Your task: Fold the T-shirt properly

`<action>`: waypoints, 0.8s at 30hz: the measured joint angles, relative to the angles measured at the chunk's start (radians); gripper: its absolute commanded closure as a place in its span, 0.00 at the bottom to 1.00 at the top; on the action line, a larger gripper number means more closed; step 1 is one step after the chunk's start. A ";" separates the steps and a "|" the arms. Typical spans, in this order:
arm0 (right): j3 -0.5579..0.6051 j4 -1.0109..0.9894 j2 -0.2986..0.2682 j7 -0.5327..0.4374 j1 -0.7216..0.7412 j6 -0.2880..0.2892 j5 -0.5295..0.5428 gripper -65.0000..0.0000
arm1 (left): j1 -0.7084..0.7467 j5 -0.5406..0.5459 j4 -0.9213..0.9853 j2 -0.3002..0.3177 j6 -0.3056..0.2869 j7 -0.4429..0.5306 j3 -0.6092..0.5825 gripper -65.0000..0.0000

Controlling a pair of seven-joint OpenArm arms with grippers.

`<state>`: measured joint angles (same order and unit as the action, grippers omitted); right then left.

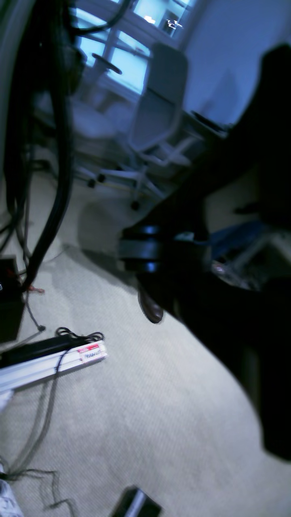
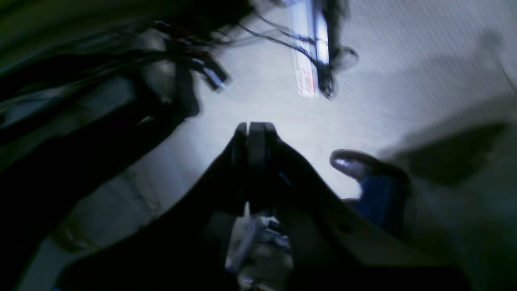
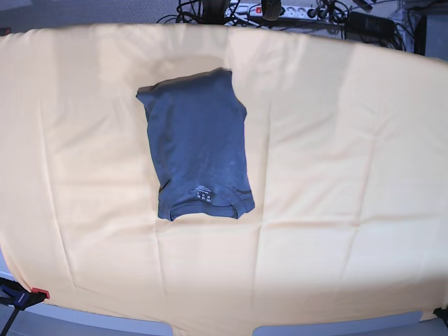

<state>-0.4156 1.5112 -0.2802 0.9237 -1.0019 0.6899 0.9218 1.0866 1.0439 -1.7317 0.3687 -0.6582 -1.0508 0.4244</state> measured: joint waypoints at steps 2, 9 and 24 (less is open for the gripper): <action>0.090 -0.110 -0.014 -0.113 0.079 0.003 -0.088 1.00 | -0.084 -0.136 0.139 -0.022 0.006 0.119 -0.072 1.00; 0.388 -0.531 -0.034 -0.567 0.363 -0.014 -0.438 1.00 | -0.405 -0.543 0.744 -0.080 0.007 0.637 -0.276 1.00; 0.757 -0.943 0.125 -0.999 0.570 -0.541 -0.792 1.00 | -0.697 -0.819 1.371 -0.290 0.528 1.339 -0.611 1.00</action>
<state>0.3416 0.5678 -0.1555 -0.0757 -0.4324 0.1486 0.1295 0.3893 0.2245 -0.3611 0.0788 -0.1307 0.2882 -0.1864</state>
